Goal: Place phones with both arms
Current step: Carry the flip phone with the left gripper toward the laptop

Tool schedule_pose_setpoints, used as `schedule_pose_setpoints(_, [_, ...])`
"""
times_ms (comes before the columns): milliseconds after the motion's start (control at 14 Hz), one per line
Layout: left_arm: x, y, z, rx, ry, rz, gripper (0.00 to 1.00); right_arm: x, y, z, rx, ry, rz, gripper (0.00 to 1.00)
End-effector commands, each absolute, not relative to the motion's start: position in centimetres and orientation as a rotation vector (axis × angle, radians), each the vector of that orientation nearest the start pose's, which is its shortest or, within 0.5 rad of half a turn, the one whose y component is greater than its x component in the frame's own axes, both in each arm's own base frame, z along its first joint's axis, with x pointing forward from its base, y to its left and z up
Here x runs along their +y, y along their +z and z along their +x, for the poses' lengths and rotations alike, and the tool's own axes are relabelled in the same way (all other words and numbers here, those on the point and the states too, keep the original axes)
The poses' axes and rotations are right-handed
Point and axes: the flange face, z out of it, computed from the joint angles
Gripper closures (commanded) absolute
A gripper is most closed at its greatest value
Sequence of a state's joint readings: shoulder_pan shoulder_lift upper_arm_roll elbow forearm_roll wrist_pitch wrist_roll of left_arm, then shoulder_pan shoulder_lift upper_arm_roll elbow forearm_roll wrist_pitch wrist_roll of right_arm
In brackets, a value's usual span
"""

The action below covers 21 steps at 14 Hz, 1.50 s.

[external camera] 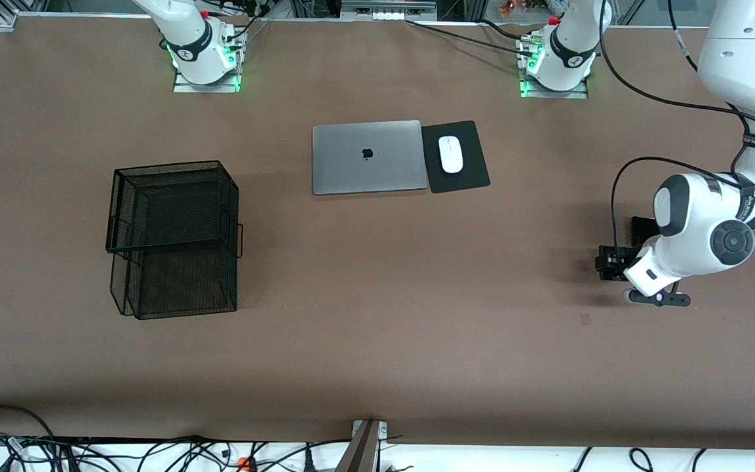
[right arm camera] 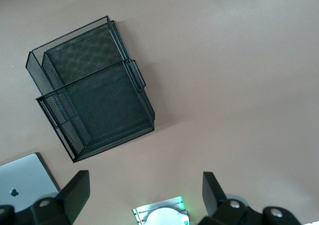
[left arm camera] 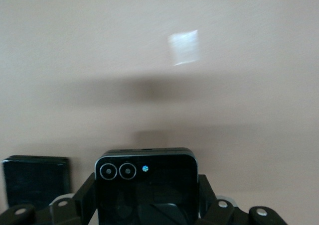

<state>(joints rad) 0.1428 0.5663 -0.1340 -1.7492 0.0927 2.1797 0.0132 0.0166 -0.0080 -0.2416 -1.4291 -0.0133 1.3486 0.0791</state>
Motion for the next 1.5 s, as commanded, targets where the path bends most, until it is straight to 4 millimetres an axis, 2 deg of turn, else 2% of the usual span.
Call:
schedule_pose_setpoints(0, [-6.3, 22.7, 65.5, 0.005, 0.244, -3.104, 1.0, -11.9, 68.0, 51.2, 0.47, 0.118, -3.098, 0.0])
schedule_pose_setpoints(215, [-17.9, 23.1, 65.0, -0.169, 0.185, -3.084, 1.0, -11.9, 68.0, 51.2, 0.47, 0.118, -3.098, 0.0])
schedule_pose_setpoints(358, [-24.3, 23.2, 64.2, -0.236, 0.156, -3.087, 1.0, -11.9, 68.0, 51.2, 0.47, 0.118, -3.098, 0.0])
schedule_pose_setpoints(502, [-31.9, 23.8, 62.9, -0.282, 0.149, -3.141, 1.0, -11.9, 68.0, 51.2, 0.47, 0.118, -3.098, 0.0])
schedule_pose_setpoints(788, [-43.0, 22.1, 59.8, -0.157, 0.121, -3.192, 1.0, -11.9, 68.0, 51.2, 0.47, 0.118, -3.098, 0.0])
schedule_pose_setpoints(932, [-47.2, 21.6, 58.7, -0.079, 0.089, -3.218, 1.0, -11.9, 68.0, 51.2, 0.47, 0.118, -3.098, 0.0])
schedule_pose_setpoints(1075, [-50.1, 21.1, 58.0, -0.004, 0.056, -3.241, 1.0, -11.9, 68.0, 51.2, 0.47, 0.118, -3.098, 0.0])
schedule_pose_setpoints(1290, [-51.7, 19.0, 57.9, 0.075, -0.076, -3.284, 1.0, -11.9, 68.0, 51.2, 0.47, 0.118, -3.098, 0.0])
schedule_pose_setpoints(1433, [-51.6, 18.2, 58.3, 0.099, -0.114, -3.297, 1.0, -11.9, 68.0, 51.2, 0.47, 0.118, -3.098, 0.0])
